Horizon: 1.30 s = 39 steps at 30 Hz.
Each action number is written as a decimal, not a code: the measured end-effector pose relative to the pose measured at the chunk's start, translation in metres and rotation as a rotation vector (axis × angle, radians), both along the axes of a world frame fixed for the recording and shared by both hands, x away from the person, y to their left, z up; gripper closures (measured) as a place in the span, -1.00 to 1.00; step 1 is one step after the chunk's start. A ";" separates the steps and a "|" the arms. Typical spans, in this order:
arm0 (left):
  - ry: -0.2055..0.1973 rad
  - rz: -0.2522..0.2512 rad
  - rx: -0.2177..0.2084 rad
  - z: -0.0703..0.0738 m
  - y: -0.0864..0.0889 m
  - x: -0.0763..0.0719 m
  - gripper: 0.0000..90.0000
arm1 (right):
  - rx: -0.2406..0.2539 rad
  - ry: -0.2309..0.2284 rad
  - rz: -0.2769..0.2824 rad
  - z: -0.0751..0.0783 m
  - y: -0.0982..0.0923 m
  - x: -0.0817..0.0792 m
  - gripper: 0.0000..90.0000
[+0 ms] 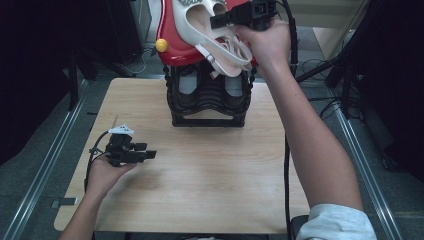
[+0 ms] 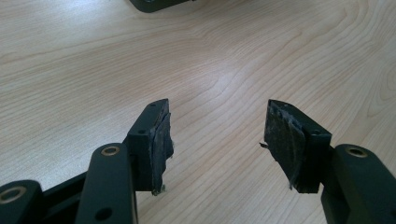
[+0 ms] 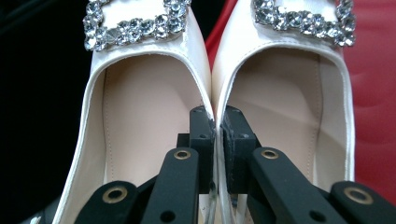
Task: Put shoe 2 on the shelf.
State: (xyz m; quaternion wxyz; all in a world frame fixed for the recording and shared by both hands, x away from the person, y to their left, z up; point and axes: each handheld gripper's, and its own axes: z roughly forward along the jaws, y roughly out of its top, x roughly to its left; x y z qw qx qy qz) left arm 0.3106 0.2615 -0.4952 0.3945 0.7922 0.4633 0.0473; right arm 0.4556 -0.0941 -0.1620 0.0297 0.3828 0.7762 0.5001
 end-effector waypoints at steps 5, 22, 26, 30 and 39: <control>0.002 -0.005 0.000 -0.001 -0.001 0.001 -0.09 | 0.032 0.034 -0.095 0.005 -0.001 0.018 0.90; -0.002 -0.004 -0.017 -0.001 -0.002 0.001 -0.10 | 0.114 0.072 -0.362 0.015 0.007 0.062 0.90; -0.003 -0.012 -0.022 -0.001 -0.003 0.001 -0.10 | 0.102 0.075 -0.421 0.014 0.012 0.068 0.90; -0.001 -0.017 -0.020 -0.002 -0.004 0.002 -0.10 | 0.090 0.069 -0.471 0.015 0.022 0.068 0.90; 0.000 -0.022 -0.022 -0.001 -0.005 0.001 -0.10 | 0.047 0.051 -0.526 0.007 0.045 0.067 0.90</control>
